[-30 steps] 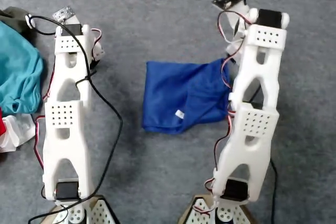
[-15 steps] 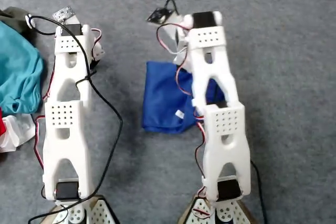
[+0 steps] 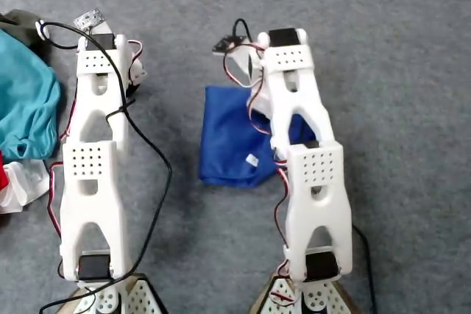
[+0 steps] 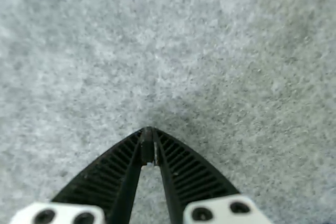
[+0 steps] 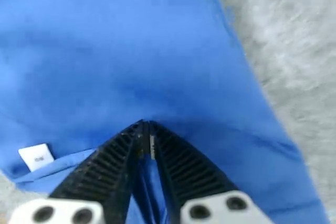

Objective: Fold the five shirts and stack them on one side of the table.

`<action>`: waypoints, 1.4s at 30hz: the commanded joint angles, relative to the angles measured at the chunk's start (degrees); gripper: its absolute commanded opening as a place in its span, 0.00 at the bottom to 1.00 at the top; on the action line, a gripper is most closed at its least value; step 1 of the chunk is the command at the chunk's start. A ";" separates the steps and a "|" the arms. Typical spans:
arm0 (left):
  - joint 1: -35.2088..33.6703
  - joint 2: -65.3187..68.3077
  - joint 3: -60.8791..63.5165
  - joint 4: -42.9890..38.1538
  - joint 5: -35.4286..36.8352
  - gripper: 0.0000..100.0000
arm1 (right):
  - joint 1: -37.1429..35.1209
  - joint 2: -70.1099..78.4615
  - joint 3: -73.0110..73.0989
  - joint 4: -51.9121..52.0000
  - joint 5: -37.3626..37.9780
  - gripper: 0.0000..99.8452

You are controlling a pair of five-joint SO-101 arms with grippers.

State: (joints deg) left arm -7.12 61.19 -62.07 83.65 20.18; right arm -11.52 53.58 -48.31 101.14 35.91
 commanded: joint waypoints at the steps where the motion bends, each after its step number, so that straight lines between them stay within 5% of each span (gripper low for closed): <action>1: 0.53 -0.75 -2.64 -0.88 0.18 0.02 | 1.27 -4.35 3.74 1.05 -0.26 0.01; 31: 0.53 -0.75 -2.64 -0.88 0.18 0.02 | 20.62 -38.90 51.56 -0.35 8.44 0.01; 42: 1.32 -0.75 -2.64 -0.88 0.18 0.02 | 23.34 -42.86 45.67 0.62 8.44 0.01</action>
State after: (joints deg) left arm -7.12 61.19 -62.07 83.65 20.18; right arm 11.60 14.37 4.35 100.70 45.23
